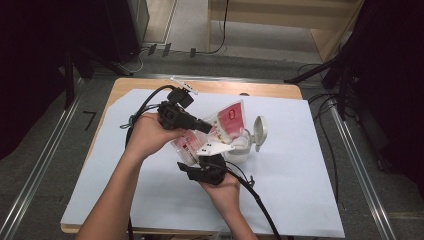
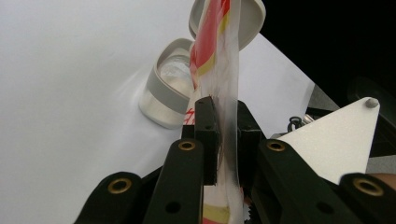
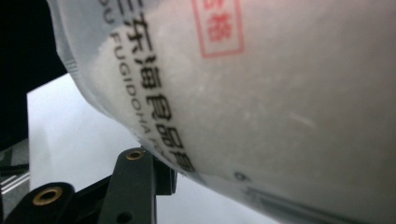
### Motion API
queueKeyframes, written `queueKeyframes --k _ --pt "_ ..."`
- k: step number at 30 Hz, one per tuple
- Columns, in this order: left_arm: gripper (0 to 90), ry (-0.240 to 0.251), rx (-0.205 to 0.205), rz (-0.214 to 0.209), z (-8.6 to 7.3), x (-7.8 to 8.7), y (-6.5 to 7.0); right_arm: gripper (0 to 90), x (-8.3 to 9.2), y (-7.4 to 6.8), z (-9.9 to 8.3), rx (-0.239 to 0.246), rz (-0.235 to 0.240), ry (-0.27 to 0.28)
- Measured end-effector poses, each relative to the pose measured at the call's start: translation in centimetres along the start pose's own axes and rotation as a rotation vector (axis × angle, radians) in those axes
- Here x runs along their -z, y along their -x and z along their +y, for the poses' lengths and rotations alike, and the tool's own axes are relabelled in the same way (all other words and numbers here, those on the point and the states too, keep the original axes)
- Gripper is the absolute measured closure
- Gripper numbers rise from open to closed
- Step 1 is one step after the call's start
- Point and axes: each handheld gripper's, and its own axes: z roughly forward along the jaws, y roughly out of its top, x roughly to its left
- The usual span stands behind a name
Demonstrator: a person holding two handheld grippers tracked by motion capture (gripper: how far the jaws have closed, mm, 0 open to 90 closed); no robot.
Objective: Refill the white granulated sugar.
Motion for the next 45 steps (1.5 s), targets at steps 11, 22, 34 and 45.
queueKeyframes --k 11,22,34,45 --pt "86.7 0.014 -0.013 0.0 -1.3 0.8 -0.2 57.0 -0.4 -0.1 -0.4 -0.011 0.042 0.019" --pt "87.1 0.061 -0.021 -0.045 -2.3 1.9 -0.6 57.3 0.0 -0.1 -0.3 0.0 0.015 0.033" --pt "87.1 0.082 -0.004 -0.038 -3.4 3.4 -1.0 57.3 0.8 0.4 -0.3 -0.011 -0.014 0.049" --pt "87.8 0.073 -0.019 -0.035 -4.0 3.9 -1.2 56.5 0.9 1.0 -0.6 -0.048 -0.027 0.053"
